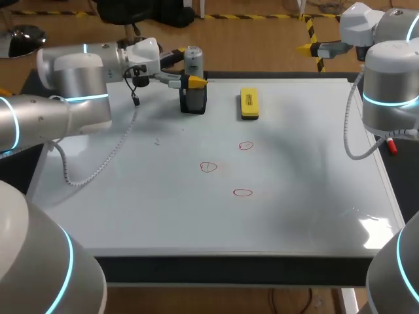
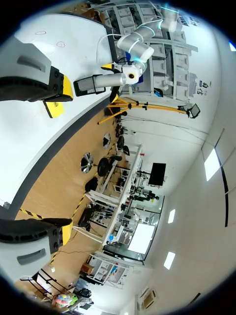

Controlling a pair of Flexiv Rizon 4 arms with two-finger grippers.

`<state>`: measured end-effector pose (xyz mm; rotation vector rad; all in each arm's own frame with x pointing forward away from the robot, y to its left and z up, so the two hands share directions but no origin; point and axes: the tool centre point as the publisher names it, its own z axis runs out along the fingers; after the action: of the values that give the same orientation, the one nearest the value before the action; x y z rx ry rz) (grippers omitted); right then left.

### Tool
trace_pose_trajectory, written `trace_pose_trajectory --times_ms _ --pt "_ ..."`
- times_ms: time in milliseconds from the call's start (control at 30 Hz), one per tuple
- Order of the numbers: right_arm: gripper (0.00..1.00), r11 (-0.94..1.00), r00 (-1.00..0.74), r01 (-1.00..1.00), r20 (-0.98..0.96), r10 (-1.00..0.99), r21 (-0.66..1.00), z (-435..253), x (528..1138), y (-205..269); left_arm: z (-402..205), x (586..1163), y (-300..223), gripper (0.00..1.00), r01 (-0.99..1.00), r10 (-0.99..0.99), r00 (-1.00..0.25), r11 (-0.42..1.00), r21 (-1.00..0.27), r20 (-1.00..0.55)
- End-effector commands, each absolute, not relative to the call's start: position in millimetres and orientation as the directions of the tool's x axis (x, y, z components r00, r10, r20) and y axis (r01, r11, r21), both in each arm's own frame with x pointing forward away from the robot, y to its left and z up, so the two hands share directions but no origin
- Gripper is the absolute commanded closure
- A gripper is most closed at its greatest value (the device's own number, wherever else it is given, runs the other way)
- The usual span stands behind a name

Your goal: Pick up the inspection probe, press it on each red-marked spot on the whiteboard one by one, put down the probe, pick up the eraser, and wipe off all the red marks.

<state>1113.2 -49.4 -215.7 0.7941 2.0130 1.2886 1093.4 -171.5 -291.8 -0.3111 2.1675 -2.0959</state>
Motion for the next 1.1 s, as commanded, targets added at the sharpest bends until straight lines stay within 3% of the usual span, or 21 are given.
trace_pose_trajectory --times_ms 33,100,167,367,533,700,767,1100 --pt "0.0 0.345 -0.632 0.158 -0.174 0.755 0.925 -216.0 1113.5 -49.7 -293.8 1095.2 -172.3 0.23 -0.068 -0.219 -0.974 0.024 -0.997 0.061" --pt "0.0 0.345 -0.632 0.158 -0.174 0.755 0.925 -216.0 1113.5 -49.7 -294.5 1095.6 -172.7 0.31 -0.068 -0.219 -0.974 0.024 -0.997 0.061" --pt "0.0 0.345 -0.632 0.158 -0.174 0.755 0.925 -216.0 1113.5 -49.7 -294.5 1095.6 -172.9 0.47 -0.068 -0.22 -0.974 0.025 -0.997 0.061" --pt "0.0 0.345 -0.632 0.158 -0.174 0.755 0.925 -216.0 1113.5 -49.7 -294.3 1095.6 -172.4 0.46 -0.067 -0.218 -0.974 0.031 -0.997 0.059" --pt "0.0 0.345 -0.632 0.158 -0.174 0.755 0.925 -216.0 1113.5 -49.7 -294.2 1094.8 -172.0 0.58 -0.066 -0.217 -0.975 0.033 -0.997 0.057" --pt "0.0 0.345 -0.632 0.158 -0.174 0.755 0.925 -216.0 1113.5 -49.7 -294.5 1091.2 -171.5 0.84 -0.065 -0.217 -0.975 0.032 -0.997 0.056" --pt "0.0 0.345 -0.632 0.158 -0.174 0.755 0.925 -216.0 1113.5 -49.7 -294.5 1090.0 -171.2 1.0 -0.063 -0.216 -0.975 0.032 -0.998 0.054" --pt "0.0 0.345 -0.632 0.158 -0.174 0.755 0.925 -216.0 1113.5 -49.7 -290.3 1073.6 -166.2 1.0 -0.042 -0.204 -0.978 0.013 -0.999 0.038"
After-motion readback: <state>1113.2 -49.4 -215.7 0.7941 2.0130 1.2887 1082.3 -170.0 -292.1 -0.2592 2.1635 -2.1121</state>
